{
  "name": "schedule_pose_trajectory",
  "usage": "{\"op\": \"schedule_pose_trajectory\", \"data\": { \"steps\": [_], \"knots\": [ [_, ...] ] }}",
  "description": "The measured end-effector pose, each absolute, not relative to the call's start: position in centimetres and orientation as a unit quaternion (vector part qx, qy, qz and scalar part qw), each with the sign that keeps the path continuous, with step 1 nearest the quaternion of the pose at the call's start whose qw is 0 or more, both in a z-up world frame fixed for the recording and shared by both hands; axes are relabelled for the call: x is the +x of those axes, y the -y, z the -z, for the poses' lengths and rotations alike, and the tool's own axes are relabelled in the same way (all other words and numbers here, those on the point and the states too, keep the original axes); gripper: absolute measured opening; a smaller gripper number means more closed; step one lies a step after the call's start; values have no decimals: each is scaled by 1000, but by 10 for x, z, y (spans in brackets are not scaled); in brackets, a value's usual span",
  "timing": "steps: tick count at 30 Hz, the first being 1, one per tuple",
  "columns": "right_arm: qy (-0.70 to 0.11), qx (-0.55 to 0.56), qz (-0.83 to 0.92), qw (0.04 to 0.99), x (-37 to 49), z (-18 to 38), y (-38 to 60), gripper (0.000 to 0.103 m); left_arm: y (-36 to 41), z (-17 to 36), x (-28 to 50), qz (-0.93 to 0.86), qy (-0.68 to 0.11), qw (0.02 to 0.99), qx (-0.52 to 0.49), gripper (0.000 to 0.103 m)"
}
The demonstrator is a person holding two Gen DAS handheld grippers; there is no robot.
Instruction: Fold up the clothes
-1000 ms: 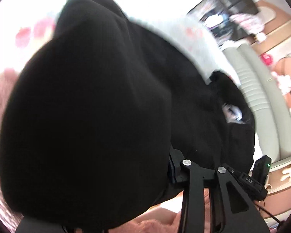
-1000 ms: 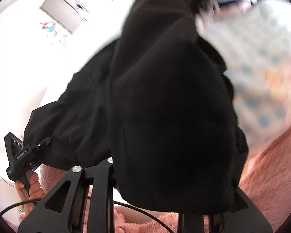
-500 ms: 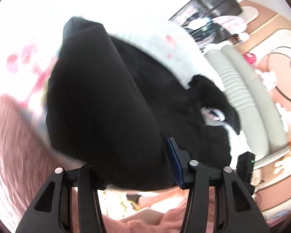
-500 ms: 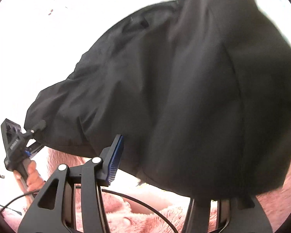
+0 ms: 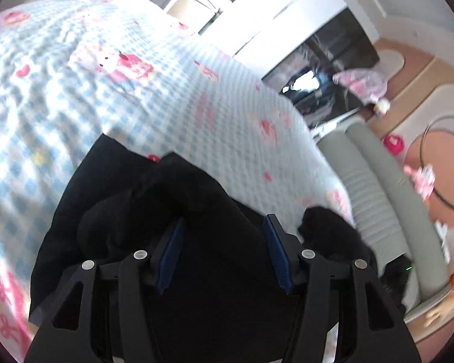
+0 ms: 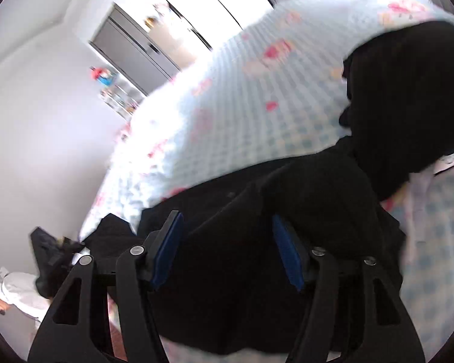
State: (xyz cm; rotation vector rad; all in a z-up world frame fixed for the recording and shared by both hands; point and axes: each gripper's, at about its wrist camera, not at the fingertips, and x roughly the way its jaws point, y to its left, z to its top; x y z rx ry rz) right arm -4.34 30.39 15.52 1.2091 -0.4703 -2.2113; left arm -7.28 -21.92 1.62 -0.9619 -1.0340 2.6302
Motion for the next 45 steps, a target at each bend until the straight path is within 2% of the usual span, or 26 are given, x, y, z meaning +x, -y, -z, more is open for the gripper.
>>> {"op": "schedule_pose_trajectory", "data": {
  "steps": [2, 4, 6, 7, 8, 11, 14, 16, 20, 23, 24, 25, 26, 27, 29, 31, 35, 36, 37, 38, 39, 41, 43, 44, 45],
  "knots": [
    [151, 456, 831, 278, -59, -143, -246, 59, 223, -17, -59, -900, 313, 43, -299, 60],
    [150, 431, 845, 279, -45, -146, -259, 59, 220, -15, -49, -914, 286, 12, -286, 67],
    [150, 395, 865, 272, -35, -152, -263, 70, 235, -3, -40, -909, 291, 21, -298, 71],
    [151, 379, 875, 261, -27, -157, -270, 81, 243, 5, -36, -901, 301, 30, -310, 72],
    [153, 365, 884, 248, -19, -161, -278, 87, 243, 15, -36, -896, 304, 39, -320, 74],
    [152, 362, 896, 208, 3, -162, -308, 88, 226, 34, -38, -893, 292, 55, -338, 77],
    [132, 403, 887, 186, -10, -116, -305, 88, 207, 30, -48, -903, 246, 63, -347, 77],
    [134, 435, 868, 195, -17, -91, -301, 88, 196, 23, -57, -909, 217, 70, -349, 75],
    [169, 466, 837, 231, -45, -67, -273, 87, 180, 12, -77, -891, 205, 152, -376, 76],
    [128, 458, 840, 263, -66, -70, -246, 89, 179, 24, -90, -881, 190, 147, -407, 78],
    [117, 463, 838, 262, -74, -64, -240, 88, 180, 28, -93, -879, 199, 141, -410, 61],
    [111, 473, 835, 259, -82, -56, -236, 78, 179, 28, -94, -886, 196, 114, -405, 19],
    [122, 483, 829, 255, -85, -53, -233, 47, 176, 26, -94, -894, 188, 78, -399, 19],
    [141, 494, 820, 252, -86, -53, -231, 38, 174, 17, -92, -904, 179, 55, -385, 18],
    [125, 472, 835, 255, -83, -68, -220, 27, 173, -5, -92, -918, 176, 42, -352, 17],
    [101, 438, 855, 260, -85, -92, -212, 21, 175, -25, -101, -927, 179, 25, -328, 17],
    [132, 390, 886, 213, -118, -112, -223, 20, 190, -21, -128, -930, 168, -37, -325, 17],
    [140, 388, 891, 190, -131, -103, -224, 21, 193, -5, -141, -923, 165, -50, -343, 20],
    [123, 408, 888, 174, -144, -85, -216, 26, 196, 14, -154, -914, 162, -64, -366, 23],
    [96, 436, 880, 161, -157, -62, -204, 27, 197, 29, -165, -905, 159, -66, -388, 28],
    [68, 463, 871, 148, -170, -40, -193, 27, 197, 41, -174, -897, 155, -63, -410, 37],
    [57, 495, 856, 135, -176, -15, -181, 27, 197, 67, -193, -878, 148, -58, -451, 39],
    [65, 479, 864, 139, -165, -29, -186, 35, 204, 53, -187, -877, 168, -47, -447, 38],
    [72, 475, 864, 148, -160, -36, -191, 45, 210, 41, -180, -880, 180, -39, -438, 38],
    [85, 472, 863, 157, -149, -51, -199, 48, 217, 32, -169, -885, 186, -32, -427, 39]
  ]
}}
